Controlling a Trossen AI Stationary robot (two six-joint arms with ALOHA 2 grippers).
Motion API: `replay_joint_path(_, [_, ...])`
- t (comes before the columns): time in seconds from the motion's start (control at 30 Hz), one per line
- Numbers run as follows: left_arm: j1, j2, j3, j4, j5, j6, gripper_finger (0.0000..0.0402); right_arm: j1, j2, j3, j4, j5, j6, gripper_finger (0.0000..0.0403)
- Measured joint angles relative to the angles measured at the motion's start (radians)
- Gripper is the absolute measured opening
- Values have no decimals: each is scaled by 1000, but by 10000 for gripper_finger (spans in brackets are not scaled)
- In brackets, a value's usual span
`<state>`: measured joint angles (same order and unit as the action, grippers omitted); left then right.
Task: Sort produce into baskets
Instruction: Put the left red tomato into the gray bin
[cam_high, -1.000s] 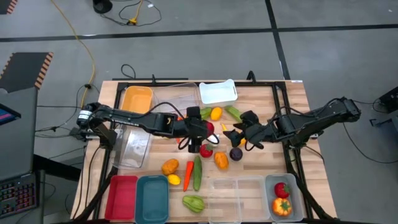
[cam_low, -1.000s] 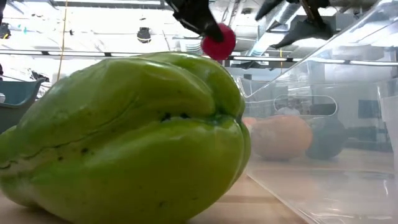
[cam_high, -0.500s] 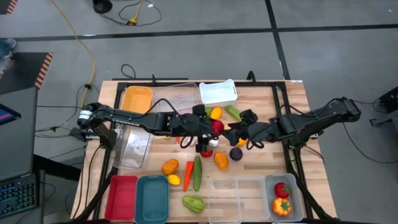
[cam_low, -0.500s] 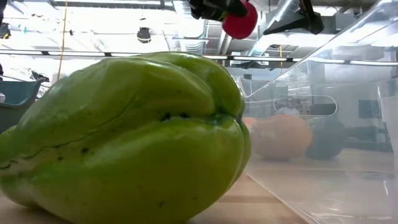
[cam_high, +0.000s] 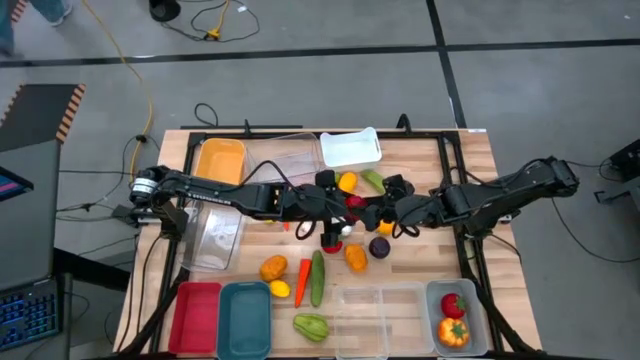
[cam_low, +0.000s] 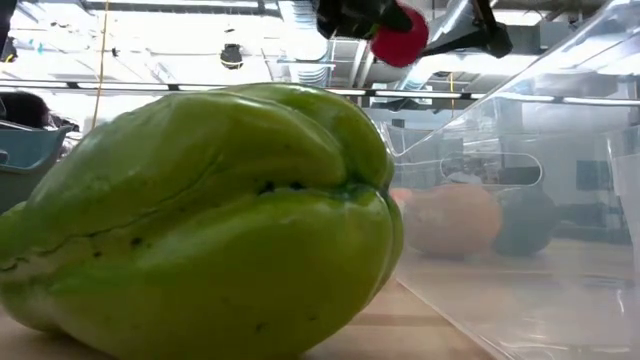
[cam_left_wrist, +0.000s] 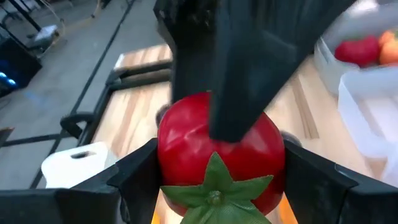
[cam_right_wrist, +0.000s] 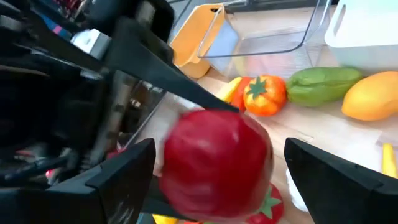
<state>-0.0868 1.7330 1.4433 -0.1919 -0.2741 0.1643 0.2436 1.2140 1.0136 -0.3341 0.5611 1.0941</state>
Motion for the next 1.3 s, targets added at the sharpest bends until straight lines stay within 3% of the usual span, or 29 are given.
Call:
replay_joint_path(0.3, [-2, 6, 0, 32, 3, 15, 268, -27, 39, 0, 7, -36, -2, 376])
replay_joint_path(0.6, [-2, 7, 0, 24, 0, 15, 270, -36, 45, 1, 12, -63, -3, 308])
replay_joint_path(0.97, [-3, -1, 2, 34, 0, 18, 318, -38, 46, -1, -27, -73, -49, 309])
replay_joint_path(1.1, [-3, -26, 2, -12, 0, 70, 319, -37, 42, -1, -92, -111, -49, 308])
replay_joint_path(1.3, [-3, -86, 2, -150, -2, 54, 320, -36, -1, -1, -256, -251, -49, 310])
